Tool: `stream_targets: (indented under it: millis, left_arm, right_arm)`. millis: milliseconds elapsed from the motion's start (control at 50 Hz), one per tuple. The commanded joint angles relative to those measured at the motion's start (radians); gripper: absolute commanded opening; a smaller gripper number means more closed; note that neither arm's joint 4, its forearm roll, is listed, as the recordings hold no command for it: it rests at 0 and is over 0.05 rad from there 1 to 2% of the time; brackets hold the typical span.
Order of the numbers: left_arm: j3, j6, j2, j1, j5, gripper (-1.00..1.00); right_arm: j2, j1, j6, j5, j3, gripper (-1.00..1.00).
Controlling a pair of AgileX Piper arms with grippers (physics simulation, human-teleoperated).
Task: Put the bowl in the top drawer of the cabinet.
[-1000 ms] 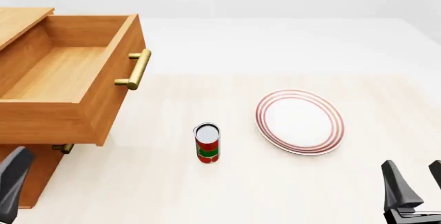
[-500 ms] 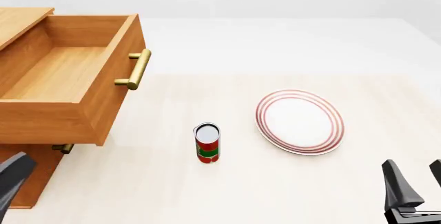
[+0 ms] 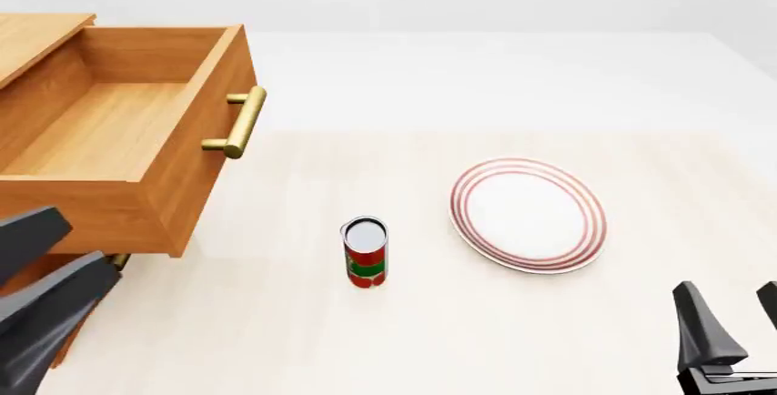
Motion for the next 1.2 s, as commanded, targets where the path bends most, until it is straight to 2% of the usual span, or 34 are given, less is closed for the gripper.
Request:
stream_targets:
  millis: [20, 600, 880, 1200]
  left_arm:
    - [0.0, -0.011, 0.081, -0.096, -0.073, 1.0]
    - [0.004, -0.068, 0.271, -0.298, -0.217, 1.0]
    - [-0.007, -0.143, 0.418, -0.39, -0.3, 1.0]
    - [-0.027, -0.201, 0.536, -0.457, -0.345, 1.0]
  right_arm:
    - [0.0, 0.0, 0.0, 0.0, 0.0, 1.0]
    - [0.0, 0.0, 0.0, 0.0, 0.0, 1.0]
    - [0.0, 0.0, 0.0, 0.0, 0.0, 1.0]
    - [0.0, 0.0, 0.0, 0.0, 0.0, 1.0]
